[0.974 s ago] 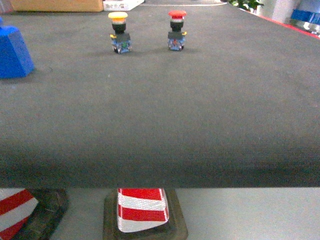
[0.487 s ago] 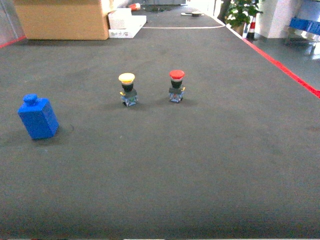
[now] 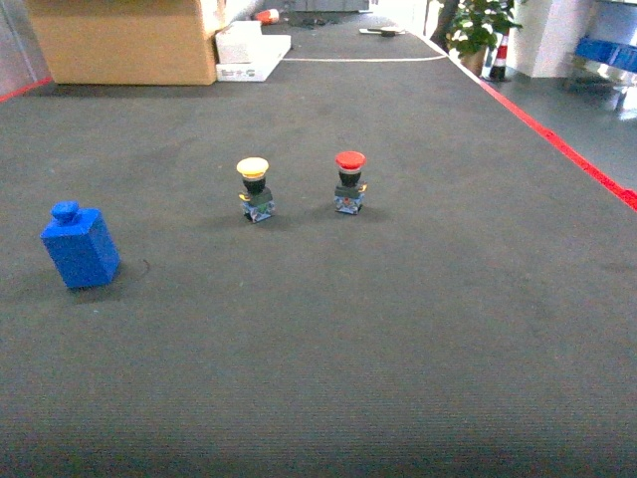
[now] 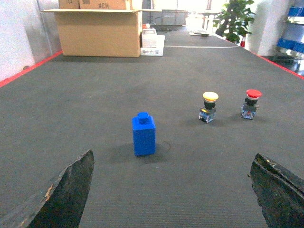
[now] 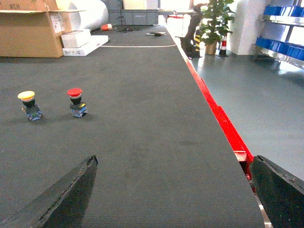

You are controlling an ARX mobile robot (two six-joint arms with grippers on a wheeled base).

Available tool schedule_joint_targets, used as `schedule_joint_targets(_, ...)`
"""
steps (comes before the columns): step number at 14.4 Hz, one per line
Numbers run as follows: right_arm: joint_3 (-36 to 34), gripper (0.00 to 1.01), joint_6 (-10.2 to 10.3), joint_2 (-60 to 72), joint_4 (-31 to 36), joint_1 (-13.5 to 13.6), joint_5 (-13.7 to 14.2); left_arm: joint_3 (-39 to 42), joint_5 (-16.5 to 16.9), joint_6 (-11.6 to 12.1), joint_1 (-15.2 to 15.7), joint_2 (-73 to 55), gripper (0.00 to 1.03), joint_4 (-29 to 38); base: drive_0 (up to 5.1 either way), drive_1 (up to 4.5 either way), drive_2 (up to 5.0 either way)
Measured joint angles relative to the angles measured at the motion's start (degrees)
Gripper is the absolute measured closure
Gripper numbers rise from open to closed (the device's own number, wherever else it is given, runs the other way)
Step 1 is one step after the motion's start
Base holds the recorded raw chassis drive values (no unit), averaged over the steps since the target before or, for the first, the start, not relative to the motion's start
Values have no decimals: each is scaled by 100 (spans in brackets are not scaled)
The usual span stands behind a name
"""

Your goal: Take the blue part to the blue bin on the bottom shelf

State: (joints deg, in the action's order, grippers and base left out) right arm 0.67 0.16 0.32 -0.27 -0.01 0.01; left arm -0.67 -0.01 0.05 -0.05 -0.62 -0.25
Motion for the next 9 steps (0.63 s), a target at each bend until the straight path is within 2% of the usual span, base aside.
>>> schedule_joint_targets(5,0,3,0,0,0,0,0,0,0,0,0,0,5,0,0,0,0)
schedule_joint_targets(6,0,3,0,0,2,0,-2,-120,-579,39,-199,-138,5,-461,0,0,0)
schedule_joint_targets(7,0,3,-4,0,-4,0,0,-293,-2055,50,-957,-1217,5,-387,0,0,0)
schedule_joint_targets(8,0,3,0,0,9,0,-15,-199,-2726,184,-940,-2159,5,378,0,0,0)
schedule_joint_targets(9,0,3,0,0,-9,0,0,-197,-2885,192,-643,-3202,5,1397,0,0,0)
